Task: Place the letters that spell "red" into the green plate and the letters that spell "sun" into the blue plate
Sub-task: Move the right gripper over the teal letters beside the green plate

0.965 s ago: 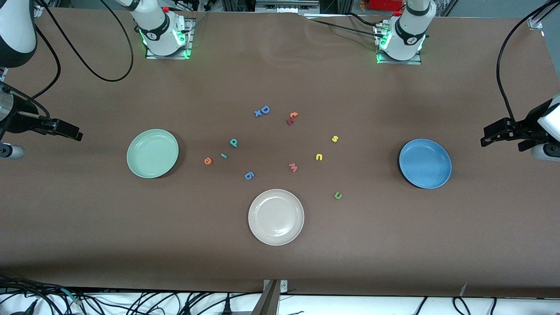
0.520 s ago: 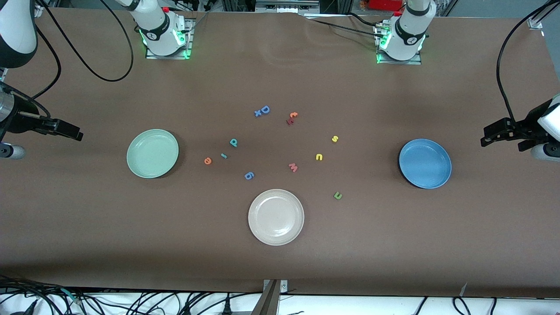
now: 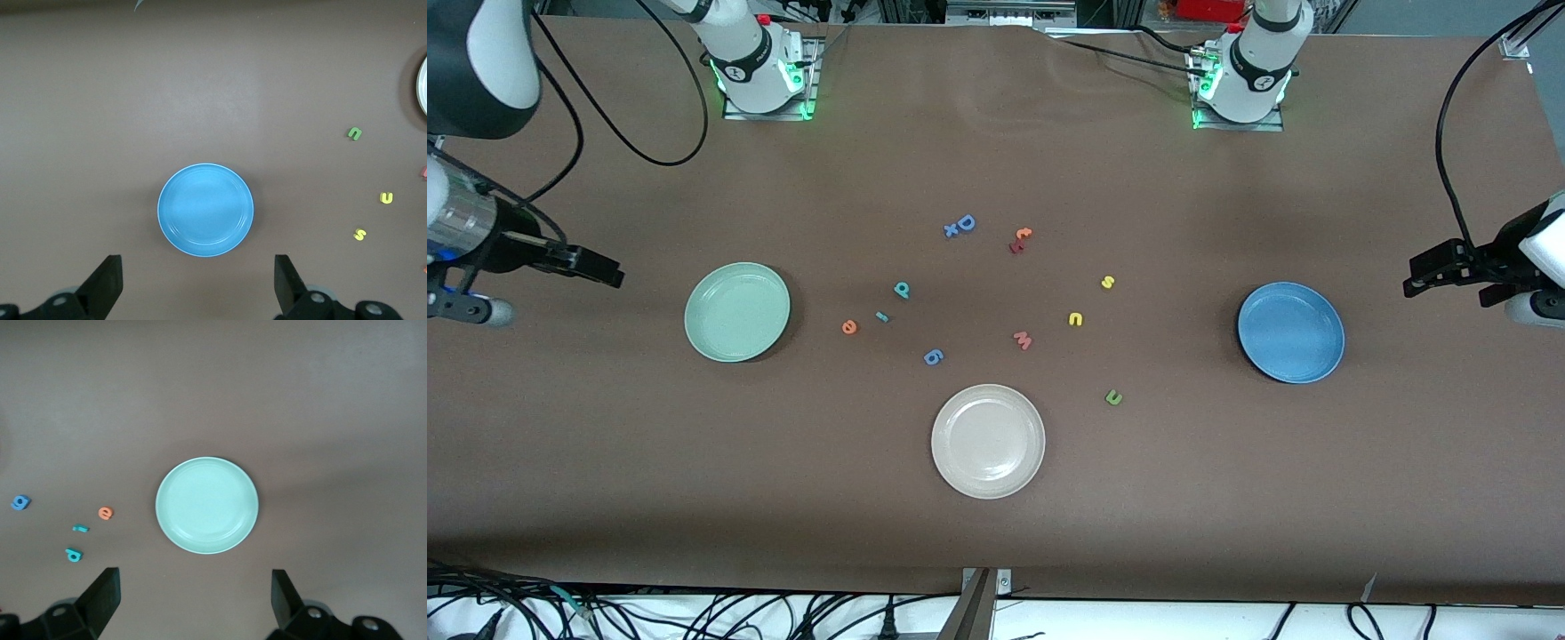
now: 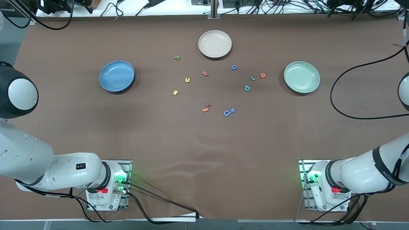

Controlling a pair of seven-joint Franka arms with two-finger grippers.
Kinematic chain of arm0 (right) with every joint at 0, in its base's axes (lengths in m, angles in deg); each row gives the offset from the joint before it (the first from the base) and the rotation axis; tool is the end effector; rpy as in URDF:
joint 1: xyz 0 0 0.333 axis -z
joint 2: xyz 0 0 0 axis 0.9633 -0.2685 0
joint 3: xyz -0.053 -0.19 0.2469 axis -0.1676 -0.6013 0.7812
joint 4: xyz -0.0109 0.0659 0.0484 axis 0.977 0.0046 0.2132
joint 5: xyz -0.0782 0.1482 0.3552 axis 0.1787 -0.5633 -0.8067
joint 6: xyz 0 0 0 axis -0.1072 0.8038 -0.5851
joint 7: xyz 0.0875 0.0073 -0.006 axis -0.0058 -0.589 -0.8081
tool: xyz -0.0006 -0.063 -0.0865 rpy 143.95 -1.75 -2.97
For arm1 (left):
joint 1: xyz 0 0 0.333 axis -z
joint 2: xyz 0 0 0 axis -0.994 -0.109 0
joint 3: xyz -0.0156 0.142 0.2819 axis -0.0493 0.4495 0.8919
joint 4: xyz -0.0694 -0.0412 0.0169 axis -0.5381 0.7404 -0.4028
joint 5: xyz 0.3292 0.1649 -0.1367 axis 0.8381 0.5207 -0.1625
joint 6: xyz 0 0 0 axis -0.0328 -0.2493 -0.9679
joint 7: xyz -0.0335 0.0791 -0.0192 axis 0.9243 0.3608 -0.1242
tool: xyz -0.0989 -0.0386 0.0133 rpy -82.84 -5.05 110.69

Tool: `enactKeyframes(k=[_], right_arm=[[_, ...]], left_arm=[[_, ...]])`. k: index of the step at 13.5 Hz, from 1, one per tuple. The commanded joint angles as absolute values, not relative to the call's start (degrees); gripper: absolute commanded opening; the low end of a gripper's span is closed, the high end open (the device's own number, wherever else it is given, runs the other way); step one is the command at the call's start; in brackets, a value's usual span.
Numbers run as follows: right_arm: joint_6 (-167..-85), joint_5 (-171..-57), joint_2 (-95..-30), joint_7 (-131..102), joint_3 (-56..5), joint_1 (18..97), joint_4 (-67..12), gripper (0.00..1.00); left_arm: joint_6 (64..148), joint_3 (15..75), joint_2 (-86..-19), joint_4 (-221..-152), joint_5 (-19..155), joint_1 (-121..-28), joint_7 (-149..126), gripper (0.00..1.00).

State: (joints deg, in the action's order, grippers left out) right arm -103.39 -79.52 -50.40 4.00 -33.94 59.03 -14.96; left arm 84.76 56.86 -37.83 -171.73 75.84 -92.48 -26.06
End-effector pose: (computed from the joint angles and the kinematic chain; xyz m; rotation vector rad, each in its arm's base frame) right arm 0.6128 0.0333 0.5424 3.1050 -0.3326 -0.1325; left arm 0.6180 0.0319 0.5671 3.0958 -0.1461 0.0078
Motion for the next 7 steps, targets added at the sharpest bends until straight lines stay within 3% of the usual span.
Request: enactKeyframes(k=[1, 7], right_arm=[[-103.76, -78.53, -51.02, 9.37, -33.85, 55.72, -15.23, 1.00], [-107.19, -79.59, -55.58, 26.94, -33.85, 46.06, -15.32, 0.99]], left_arm=[[84.09, 56.74, -36.64, -172.43, 73.96, -92.88, -26.87, 1.00], [84.09, 56.74, -36.73, -172.34, 73.96, -92.88, -26.87, 1.00]])
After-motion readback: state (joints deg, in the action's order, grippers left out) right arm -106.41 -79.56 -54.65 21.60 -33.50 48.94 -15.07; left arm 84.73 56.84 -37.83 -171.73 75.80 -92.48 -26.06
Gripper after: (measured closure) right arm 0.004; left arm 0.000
